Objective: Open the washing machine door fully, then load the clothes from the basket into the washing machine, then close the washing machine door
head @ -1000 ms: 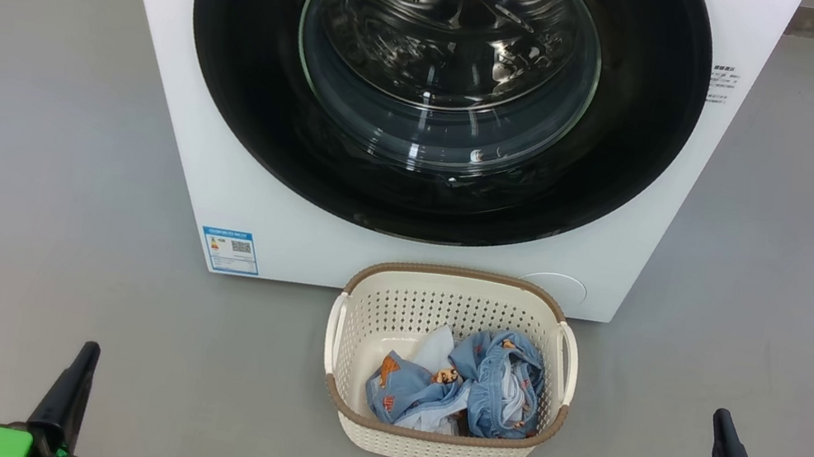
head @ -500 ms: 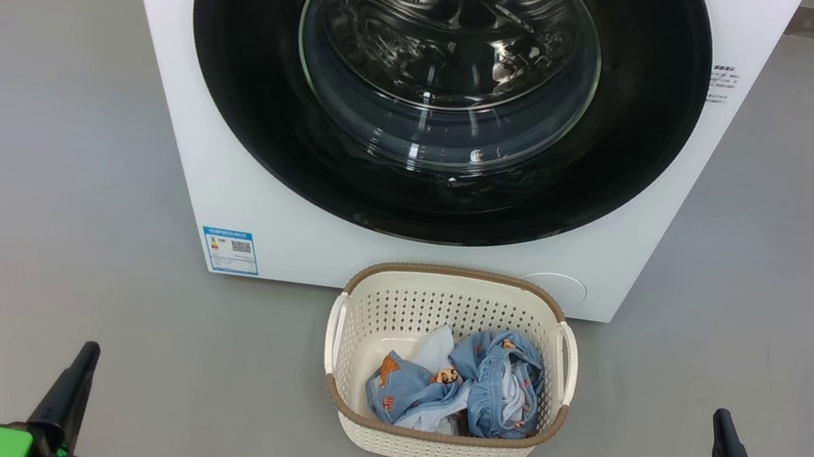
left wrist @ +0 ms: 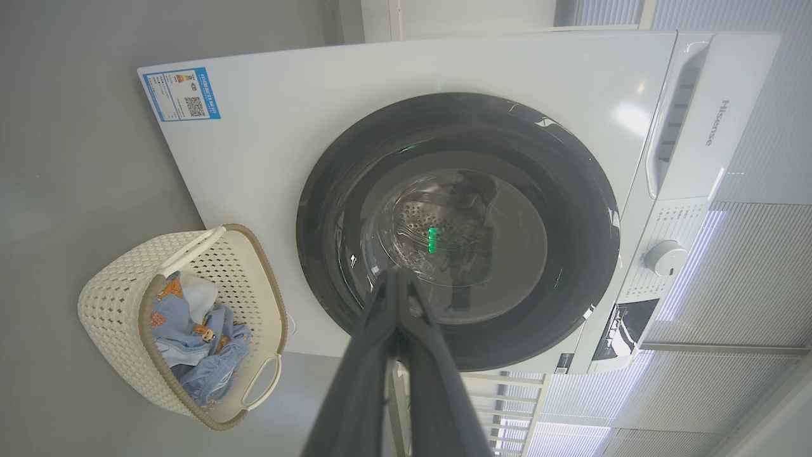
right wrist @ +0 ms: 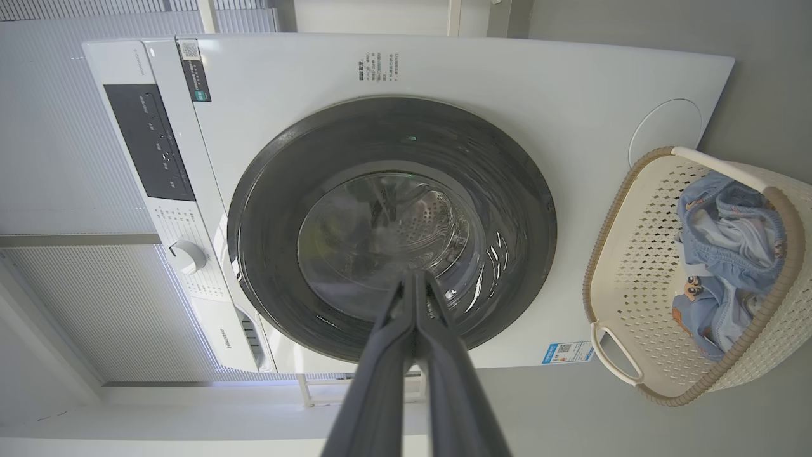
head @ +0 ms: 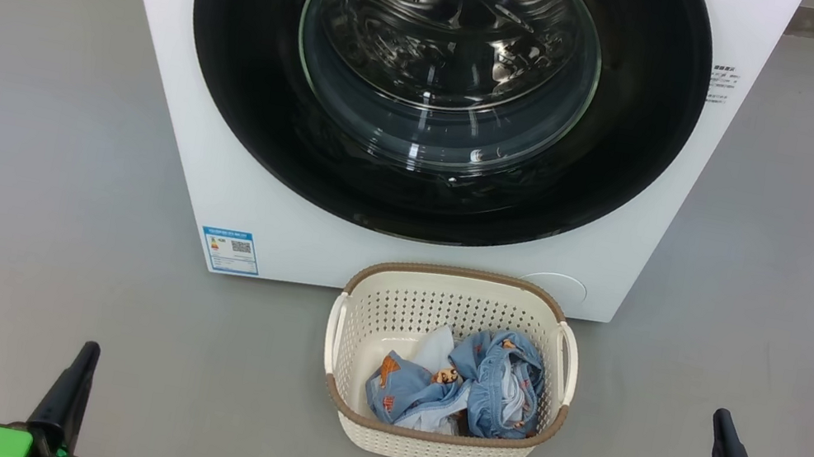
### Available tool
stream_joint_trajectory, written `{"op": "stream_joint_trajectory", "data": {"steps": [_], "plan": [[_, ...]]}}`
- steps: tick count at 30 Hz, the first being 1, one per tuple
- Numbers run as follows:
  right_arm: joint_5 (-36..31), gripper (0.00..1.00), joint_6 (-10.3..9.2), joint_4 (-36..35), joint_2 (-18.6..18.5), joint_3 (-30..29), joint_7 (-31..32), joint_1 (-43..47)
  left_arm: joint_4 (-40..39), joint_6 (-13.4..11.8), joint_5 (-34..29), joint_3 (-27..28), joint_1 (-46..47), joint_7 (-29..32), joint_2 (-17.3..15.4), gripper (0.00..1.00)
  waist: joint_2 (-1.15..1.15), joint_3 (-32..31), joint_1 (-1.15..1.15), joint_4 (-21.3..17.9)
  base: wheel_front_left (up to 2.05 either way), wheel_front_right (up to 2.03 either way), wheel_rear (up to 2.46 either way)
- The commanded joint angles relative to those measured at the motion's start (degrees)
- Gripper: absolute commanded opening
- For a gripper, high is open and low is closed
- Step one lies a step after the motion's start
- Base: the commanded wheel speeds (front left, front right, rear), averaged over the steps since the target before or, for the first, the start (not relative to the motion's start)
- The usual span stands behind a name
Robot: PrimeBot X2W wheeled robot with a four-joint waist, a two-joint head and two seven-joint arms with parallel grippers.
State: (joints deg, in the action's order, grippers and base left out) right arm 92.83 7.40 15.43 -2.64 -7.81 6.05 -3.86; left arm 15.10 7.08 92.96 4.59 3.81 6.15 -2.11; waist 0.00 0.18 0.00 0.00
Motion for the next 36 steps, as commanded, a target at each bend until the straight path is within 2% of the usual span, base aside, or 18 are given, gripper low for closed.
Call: {"op": "stream_joint_trajectory", "data": {"steps": [1, 4, 5, 8, 12, 17, 36], "plan": [[-0.71, 0.00, 0.09, -1.40, -0.24, 1.23, 0.48, -2.32, -1.07, 0.41, -0.80, 1.94, 2.38, 0.34, -0.76, 0.00, 0.00, 0.00, 0.00, 0.00, 0.00, 0.00, 0.00], [-0.70, 0.00, 0.09, -1.40, -0.24, 1.24, 0.48, -2.32, -1.07, 0.41, -0.80, 1.94, 2.38, 0.34, -0.76, 0.00, 0.00, 0.00, 0.00, 0.00, 0.00, 0.00, 0.00], [0.01, 1.00, 0.00, 0.18, 0.02, 0.02, -0.03, 0.05, 0.16, -0.02, 0.05, -0.05, -0.06, -0.03, 0.02, 1.00, 0.00, 0.00, 0.00, 0.00, 0.00, 0.00, 0.00], [0.10, 1.00, 0.00, 0.94, 0.19, 0.19, -0.28, 0.41, 0.88, -0.02, 0.10, -0.23, -0.42, -0.32, 0.34, 1.00, 0.00, 0.02, 0.00, 0.00, 0.00, 0.00, 0.00], [0.30, 1.00, 0.00, 0.49, 0.17, 0.61, -0.75, 0.10, 0.50, -0.01, 0.00, -0.41, -0.11, -0.92, 0.30, 1.00, 0.00, -0.11, 0.12, -0.02, 0.00, 0.00, 0.00], [-0.02, 1.00, 0.01, -0.04, 0.12, 1.26, -1.48, -0.22, -0.03, 0.01, -0.34, -0.74, 0.19, -1.70, 0.26, 1.00, 0.00, -0.07, 0.01, -0.04, 0.00, 0.00, 0.00], [-1.49, 1.00, 0.02, -2.72, -0.39, 3.95, -4.19, -1.53, -1.83, 0.07, -3.44, -2.45, 1.39, -4.95, -0.15, 1.00, 0.00, 0.01, 0.00, -0.10, 0.00, 0.00, 0.00]]}}
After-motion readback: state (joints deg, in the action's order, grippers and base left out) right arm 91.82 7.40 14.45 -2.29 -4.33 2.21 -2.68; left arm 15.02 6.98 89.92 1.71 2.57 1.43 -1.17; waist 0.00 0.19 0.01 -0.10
